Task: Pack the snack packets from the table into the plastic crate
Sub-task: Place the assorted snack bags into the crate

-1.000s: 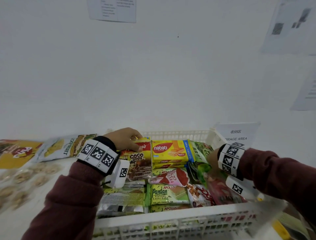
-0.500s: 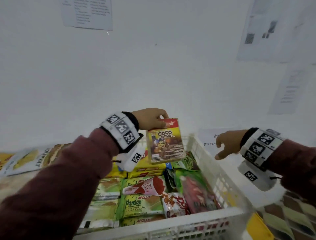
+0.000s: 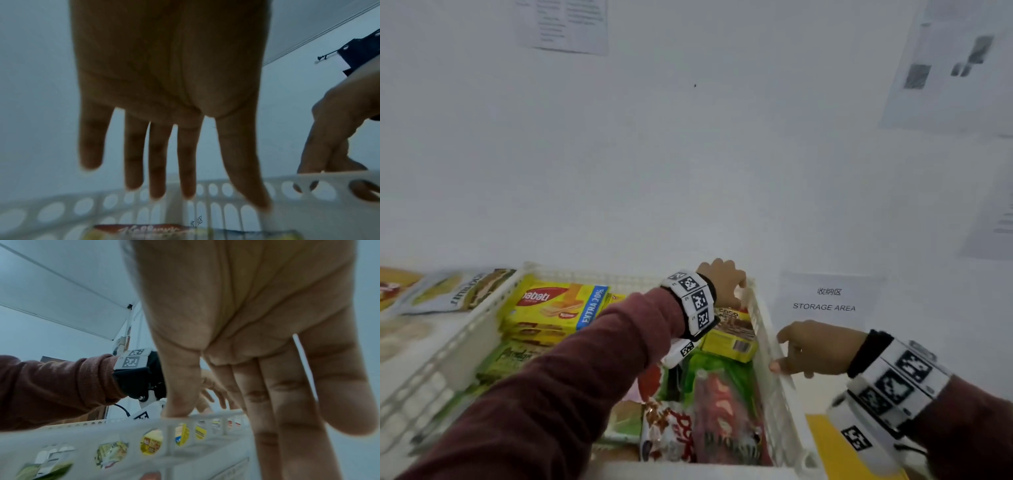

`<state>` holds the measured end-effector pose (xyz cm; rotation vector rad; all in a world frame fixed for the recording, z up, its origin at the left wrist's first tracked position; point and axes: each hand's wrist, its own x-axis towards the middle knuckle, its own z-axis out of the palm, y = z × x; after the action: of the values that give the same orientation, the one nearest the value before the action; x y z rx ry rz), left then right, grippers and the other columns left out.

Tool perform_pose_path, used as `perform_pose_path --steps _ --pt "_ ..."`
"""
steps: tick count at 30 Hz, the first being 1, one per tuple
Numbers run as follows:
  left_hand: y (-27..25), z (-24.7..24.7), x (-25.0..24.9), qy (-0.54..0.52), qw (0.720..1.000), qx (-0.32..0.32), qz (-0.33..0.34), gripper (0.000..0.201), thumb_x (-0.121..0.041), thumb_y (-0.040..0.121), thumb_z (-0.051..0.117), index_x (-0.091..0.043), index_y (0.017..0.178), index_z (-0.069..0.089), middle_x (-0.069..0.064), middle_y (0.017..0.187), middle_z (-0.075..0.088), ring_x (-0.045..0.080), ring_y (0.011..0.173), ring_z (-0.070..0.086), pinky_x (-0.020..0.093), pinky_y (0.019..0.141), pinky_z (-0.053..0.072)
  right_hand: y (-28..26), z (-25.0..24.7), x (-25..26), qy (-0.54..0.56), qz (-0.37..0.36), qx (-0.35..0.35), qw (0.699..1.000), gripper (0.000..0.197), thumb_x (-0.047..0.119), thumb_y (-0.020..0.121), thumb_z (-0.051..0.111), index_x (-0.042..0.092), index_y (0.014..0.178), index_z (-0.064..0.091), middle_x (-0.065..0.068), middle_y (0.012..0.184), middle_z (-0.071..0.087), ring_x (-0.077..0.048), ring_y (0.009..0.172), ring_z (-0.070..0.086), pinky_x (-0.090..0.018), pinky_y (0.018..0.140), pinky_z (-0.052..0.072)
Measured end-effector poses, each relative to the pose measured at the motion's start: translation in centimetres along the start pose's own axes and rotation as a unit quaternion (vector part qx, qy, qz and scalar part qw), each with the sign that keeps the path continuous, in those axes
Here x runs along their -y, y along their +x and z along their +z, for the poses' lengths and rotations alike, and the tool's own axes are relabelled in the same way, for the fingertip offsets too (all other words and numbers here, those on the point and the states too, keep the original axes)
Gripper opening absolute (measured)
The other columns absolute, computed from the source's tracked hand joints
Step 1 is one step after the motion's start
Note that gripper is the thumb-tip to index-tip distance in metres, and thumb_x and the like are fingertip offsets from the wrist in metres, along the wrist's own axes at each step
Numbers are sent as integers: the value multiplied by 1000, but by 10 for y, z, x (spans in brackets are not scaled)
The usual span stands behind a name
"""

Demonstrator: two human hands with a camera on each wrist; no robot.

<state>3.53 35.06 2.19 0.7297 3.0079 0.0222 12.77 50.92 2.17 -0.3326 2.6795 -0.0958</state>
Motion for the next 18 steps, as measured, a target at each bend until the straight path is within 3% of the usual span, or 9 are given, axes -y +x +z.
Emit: perform_pose_path --steps 4,6,8,10,13,15,18 --pt "-12 -2 1 -11 989 148 0 55 -36 84 64 -15 133 49 8 135 48 26 124 46 31 98 38 3 2 -5 -12 -17 -12 1000 68 54 88 49 3 132 41 -11 87 67 -19 76 57 -33 84 49" --pt "-17 0 0 -26 984 178 0 51 -35 87 62 -12 131 51 11 130 53 28 121 49 26 90 37 3 0 -5 -26 -22 -15 999 67 56 86 50 1 124 48 -11 82 68 -20 73 57 -32 81 50" --pt "-25 2 1 -47 986 162 -1 49 -33 88 61 -14 132 51 10 134 50 27 124 47 26 93 37 2 -3 -1 -56 -24 -10 998 68 57 86 48 -1 122 49 -4 69 62 -19 68 56 -30 75 50" --pt "-36 -2 4 -71 989 126 4 49 -30 90 59 -15 135 48 8 142 44 24 129 42 25 99 34 -1 -9 6 -99 -12 0 995 71 58 86 47 -1 125 49 3 60 52 -14 60 53 -22 60 45" --pt "-65 -19 22 -134 989 65 -8 47 -30 91 57 -16 135 47 5 142 41 20 131 39 22 97 32 -9 -26 22 -181 2 18 983 68 58 86 49 2 124 54 5 67 53 -5 51 44 -12 46 34" --pt "-90 -35 42 -161 985 49 -43 46 -32 90 58 -17 132 48 4 139 45 19 126 43 22 92 32 -11 -42 36 -198 -23 -9 980 56 52 85 56 8 120 57 6 69 53 -6 53 46 -14 48 34" --pt "-127 -52 79 -149 982 58 -103 43 -30 88 60 -16 128 52 3 128 53 14 107 49 20 87 33 -9 -60 69 -189 -126 -76 971 40 39 81 67 18 114 58 13 70 48 -1 61 45 -14 58 34"
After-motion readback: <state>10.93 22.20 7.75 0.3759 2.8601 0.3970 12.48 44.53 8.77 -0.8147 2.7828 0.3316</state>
